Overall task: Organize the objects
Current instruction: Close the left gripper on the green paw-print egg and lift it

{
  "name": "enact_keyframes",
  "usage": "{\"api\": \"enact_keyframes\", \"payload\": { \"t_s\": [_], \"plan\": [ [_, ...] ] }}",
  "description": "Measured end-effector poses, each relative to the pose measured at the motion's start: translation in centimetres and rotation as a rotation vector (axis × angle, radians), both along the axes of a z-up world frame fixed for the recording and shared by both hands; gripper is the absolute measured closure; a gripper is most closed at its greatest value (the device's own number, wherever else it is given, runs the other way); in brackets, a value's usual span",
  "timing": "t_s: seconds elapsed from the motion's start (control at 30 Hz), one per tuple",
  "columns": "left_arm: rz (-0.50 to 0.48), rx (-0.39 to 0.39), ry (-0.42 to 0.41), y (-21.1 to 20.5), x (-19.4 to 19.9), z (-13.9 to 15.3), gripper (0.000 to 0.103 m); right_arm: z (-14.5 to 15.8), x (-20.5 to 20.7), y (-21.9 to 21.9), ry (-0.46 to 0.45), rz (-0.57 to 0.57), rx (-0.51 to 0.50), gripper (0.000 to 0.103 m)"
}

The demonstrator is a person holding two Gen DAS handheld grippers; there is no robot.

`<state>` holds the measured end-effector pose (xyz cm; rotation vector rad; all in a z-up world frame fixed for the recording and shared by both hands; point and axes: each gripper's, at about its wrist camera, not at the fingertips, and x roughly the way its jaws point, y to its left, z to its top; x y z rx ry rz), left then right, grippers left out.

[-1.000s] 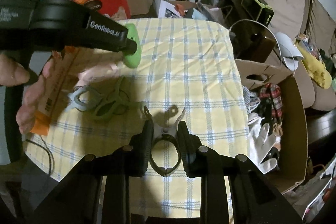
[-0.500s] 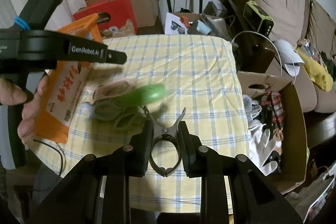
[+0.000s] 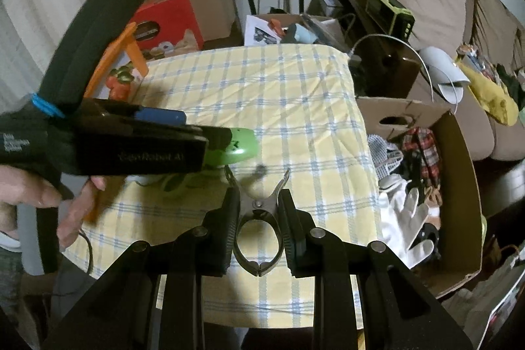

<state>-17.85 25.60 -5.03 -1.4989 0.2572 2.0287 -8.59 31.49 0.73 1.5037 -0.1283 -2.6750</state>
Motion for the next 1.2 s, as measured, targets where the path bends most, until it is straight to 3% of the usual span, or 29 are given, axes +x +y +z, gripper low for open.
{"api": "enact_keyframes", "payload": {
  "t_s": [0.27,0.4,0.47,0.6,0.97,1.2],
  "plan": [
    [-0.056,-0.08,0.024,1.9,0.5,-2.3,0.044,-0.8,0.1,1.6,-0.011,-0.028,-0.013,0.079],
    [-0.039,-0.066,0.023,1.8,0.3,-2.9,0.048,-1.0,0.1,1.9,-0.013,-0.032,-0.018,0.079],
    [-0.033,-0.061,0.029,1.8,0.3,-2.9,0.057,-1.1,0.0,2.0,-0.013,-0.033,-0.02,0.079],
    [-0.008,-0.025,0.009,1.1,-0.2,-2.4,0.058,-1.0,0.0,2.1,-0.006,-0.034,-0.027,0.079],
    [0.074,0.113,0.041,-3.2,-0.3,4.5,0.059,2.1,0.1,1.1,0.051,-0.019,-0.03,0.079],
    [0.119,0.132,0.088,-6.6,1.0,8.3,0.059,4.1,-0.4,-1.4,0.089,0.017,-0.023,0.079]
  ]
}}
